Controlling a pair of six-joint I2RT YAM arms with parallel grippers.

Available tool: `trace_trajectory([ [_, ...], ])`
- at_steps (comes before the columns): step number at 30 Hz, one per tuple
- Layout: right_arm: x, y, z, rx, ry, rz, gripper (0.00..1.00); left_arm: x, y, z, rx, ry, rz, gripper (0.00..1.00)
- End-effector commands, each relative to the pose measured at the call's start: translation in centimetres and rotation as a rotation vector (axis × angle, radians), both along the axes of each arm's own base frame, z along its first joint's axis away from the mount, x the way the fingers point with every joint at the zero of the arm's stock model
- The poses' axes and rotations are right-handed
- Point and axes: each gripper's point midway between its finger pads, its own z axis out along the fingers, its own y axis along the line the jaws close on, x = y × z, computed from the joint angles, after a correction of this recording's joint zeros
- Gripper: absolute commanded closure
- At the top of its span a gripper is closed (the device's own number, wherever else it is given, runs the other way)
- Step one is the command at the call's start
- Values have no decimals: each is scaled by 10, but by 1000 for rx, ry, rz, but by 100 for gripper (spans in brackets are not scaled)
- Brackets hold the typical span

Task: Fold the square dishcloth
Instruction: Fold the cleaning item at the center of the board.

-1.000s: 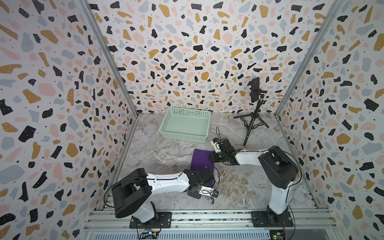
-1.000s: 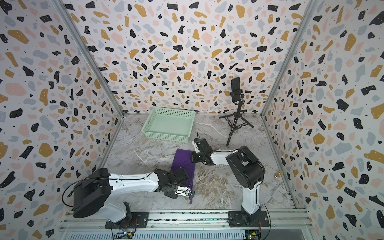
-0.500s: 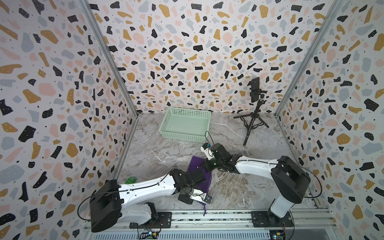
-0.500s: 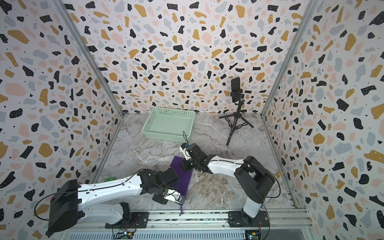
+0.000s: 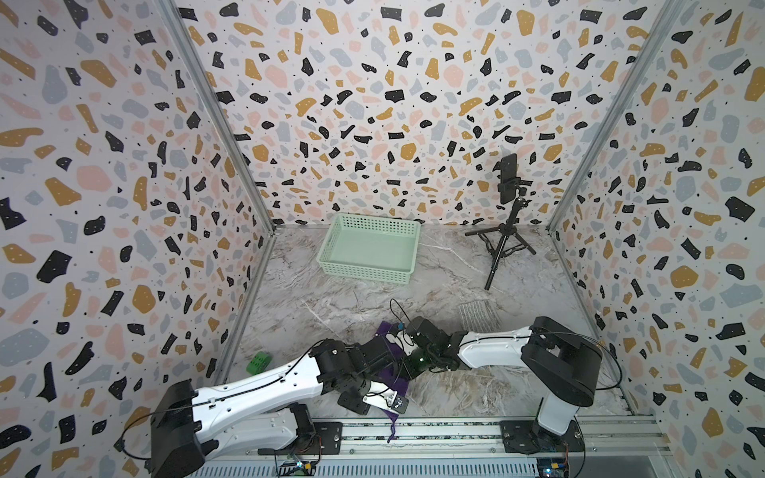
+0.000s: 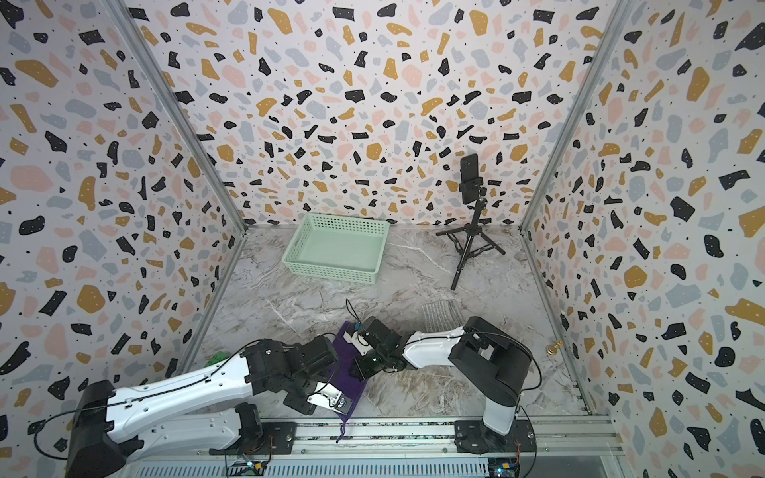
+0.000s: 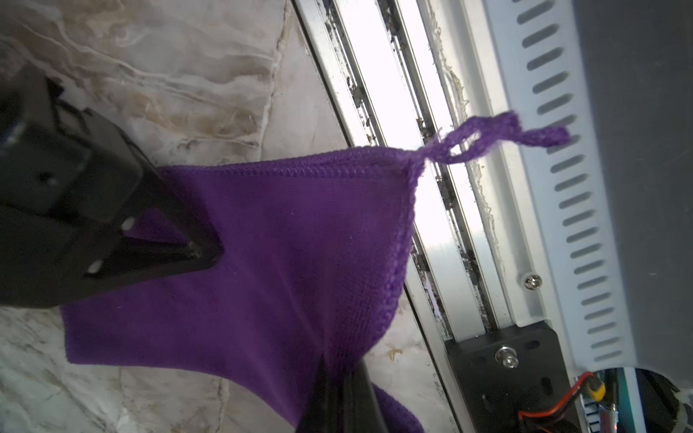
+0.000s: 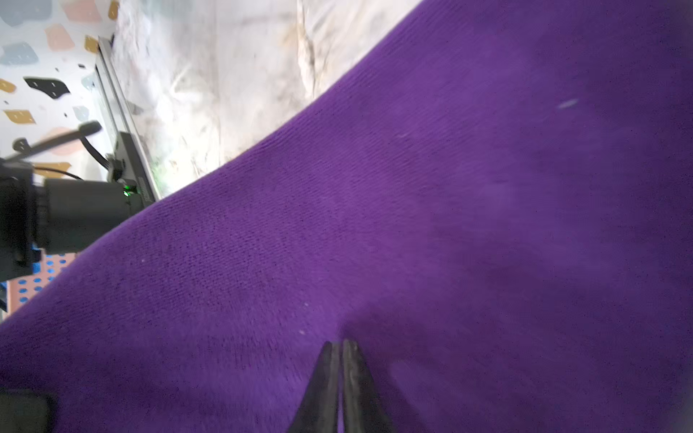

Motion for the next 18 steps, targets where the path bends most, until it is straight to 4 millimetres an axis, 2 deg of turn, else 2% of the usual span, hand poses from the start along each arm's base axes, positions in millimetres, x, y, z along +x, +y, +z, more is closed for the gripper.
trace_trajectory([
  [1,35,-6,34,46,-60,-62,89,-1,1,8,2,5,-20,100],
  [4,56,-16,24,14,-47,-120,91,13,-5,10,1,-35,-3,100],
  [7,69,-29,2,-36,-6,-175,93,26,-15,17,-29,-27,16,100],
  [11,73,-40,-19,-72,30,-202,94,49,-28,22,-52,-55,31,100],
  [14,79,-42,-7,-10,40,-217,92,66,-39,23,-58,-60,33,100],
  [16,88,-47,19,71,-2,-247,90,79,-44,22,-50,-56,38,100],
  [18,97,-60,37,85,-78,-294,88,93,-48,19,-37,-59,48,100],
])
